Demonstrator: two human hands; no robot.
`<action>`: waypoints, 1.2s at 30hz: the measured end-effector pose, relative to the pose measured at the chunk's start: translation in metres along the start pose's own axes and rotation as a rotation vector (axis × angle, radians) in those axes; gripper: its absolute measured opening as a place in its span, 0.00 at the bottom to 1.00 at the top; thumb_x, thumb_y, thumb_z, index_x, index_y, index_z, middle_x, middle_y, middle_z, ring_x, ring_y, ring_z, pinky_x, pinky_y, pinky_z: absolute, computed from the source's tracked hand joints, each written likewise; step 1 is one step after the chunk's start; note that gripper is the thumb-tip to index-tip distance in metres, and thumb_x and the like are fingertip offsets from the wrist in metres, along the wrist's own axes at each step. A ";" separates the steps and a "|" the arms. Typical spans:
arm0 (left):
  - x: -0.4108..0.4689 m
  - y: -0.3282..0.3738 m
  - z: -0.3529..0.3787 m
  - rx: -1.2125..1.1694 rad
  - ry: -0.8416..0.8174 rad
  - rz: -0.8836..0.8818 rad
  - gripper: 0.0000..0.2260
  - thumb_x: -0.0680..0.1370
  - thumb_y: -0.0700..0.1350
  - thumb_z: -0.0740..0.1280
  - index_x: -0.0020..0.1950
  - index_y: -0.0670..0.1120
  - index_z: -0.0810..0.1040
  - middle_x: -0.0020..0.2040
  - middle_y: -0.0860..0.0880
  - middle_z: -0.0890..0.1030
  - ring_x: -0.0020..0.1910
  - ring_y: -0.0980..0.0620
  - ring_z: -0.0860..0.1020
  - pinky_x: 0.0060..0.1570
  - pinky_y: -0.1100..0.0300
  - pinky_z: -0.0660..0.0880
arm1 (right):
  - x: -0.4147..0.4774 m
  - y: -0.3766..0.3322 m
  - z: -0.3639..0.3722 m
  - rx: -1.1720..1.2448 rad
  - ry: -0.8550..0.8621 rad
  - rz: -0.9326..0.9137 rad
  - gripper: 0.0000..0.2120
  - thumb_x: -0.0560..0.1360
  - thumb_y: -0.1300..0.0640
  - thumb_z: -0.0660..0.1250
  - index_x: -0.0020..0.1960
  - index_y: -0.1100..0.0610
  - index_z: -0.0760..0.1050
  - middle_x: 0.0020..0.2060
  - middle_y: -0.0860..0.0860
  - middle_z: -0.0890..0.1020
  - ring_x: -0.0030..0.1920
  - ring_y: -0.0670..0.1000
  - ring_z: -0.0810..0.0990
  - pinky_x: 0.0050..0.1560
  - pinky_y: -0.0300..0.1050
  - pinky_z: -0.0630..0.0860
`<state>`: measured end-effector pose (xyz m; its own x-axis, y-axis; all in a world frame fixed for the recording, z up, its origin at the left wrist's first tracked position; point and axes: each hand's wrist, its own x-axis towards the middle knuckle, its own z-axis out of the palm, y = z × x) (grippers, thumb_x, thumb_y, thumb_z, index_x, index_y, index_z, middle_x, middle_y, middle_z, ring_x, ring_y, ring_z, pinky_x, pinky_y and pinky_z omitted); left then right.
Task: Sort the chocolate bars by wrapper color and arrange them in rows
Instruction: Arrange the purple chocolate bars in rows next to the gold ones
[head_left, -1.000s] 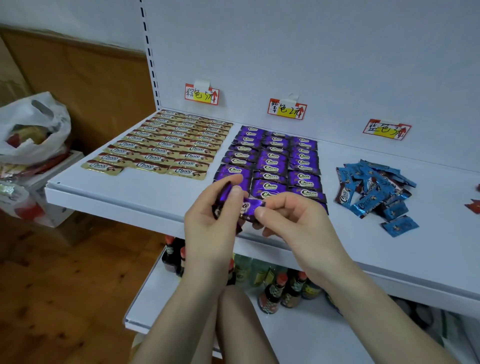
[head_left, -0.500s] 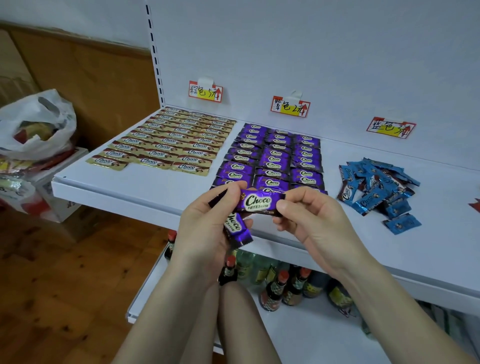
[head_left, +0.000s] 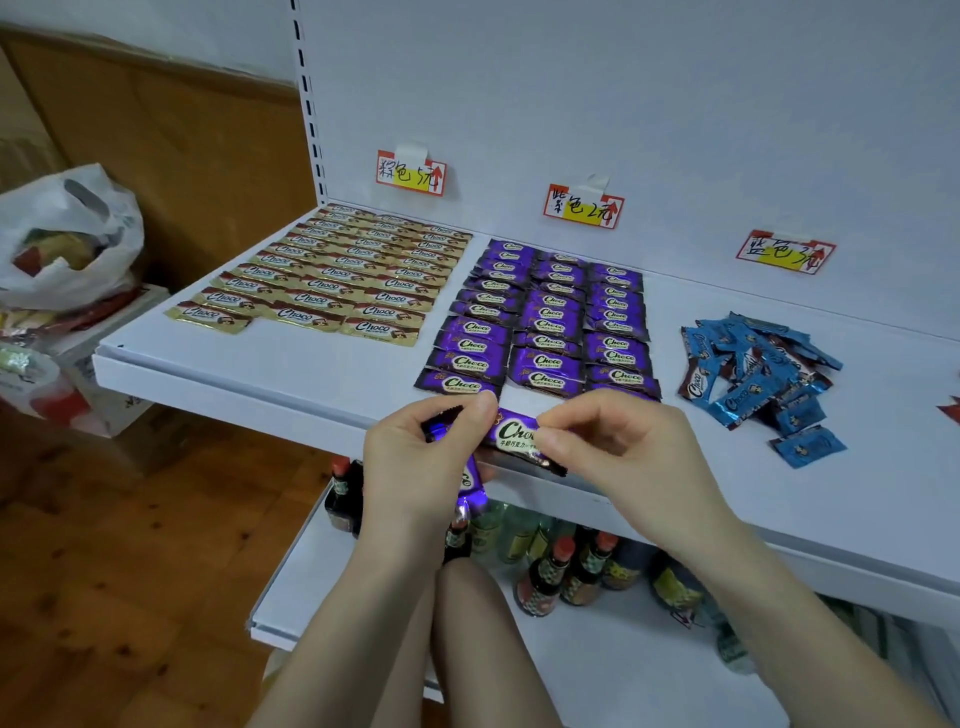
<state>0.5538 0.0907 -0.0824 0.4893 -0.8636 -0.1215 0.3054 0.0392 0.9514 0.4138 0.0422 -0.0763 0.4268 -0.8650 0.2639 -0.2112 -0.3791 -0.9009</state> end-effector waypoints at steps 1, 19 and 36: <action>0.000 -0.001 0.000 0.007 -0.004 -0.008 0.06 0.73 0.41 0.70 0.36 0.47 0.82 0.31 0.48 0.83 0.29 0.54 0.80 0.27 0.65 0.76 | -0.003 0.002 0.000 -0.134 -0.011 -0.089 0.05 0.67 0.57 0.74 0.40 0.47 0.82 0.39 0.43 0.83 0.44 0.40 0.80 0.46 0.34 0.75; 0.005 0.002 -0.012 -0.153 0.060 -0.177 0.05 0.79 0.42 0.62 0.46 0.45 0.77 0.27 0.50 0.78 0.25 0.55 0.75 0.26 0.64 0.75 | 0.022 0.030 -0.007 -0.732 -0.031 -0.149 0.08 0.74 0.55 0.68 0.50 0.55 0.82 0.46 0.48 0.80 0.51 0.51 0.74 0.49 0.42 0.69; 0.009 0.001 -0.012 -0.196 0.064 -0.193 0.05 0.79 0.41 0.62 0.46 0.44 0.77 0.28 0.48 0.79 0.25 0.54 0.76 0.26 0.64 0.75 | 0.035 0.036 -0.002 -0.787 -0.014 -0.147 0.07 0.74 0.59 0.67 0.49 0.58 0.82 0.46 0.52 0.80 0.49 0.55 0.75 0.47 0.48 0.72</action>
<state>0.5681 0.0887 -0.0859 0.4552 -0.8313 -0.3189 0.5475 -0.0212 0.8365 0.4192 -0.0024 -0.0992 0.5083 -0.7862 0.3515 -0.7082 -0.6138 -0.3488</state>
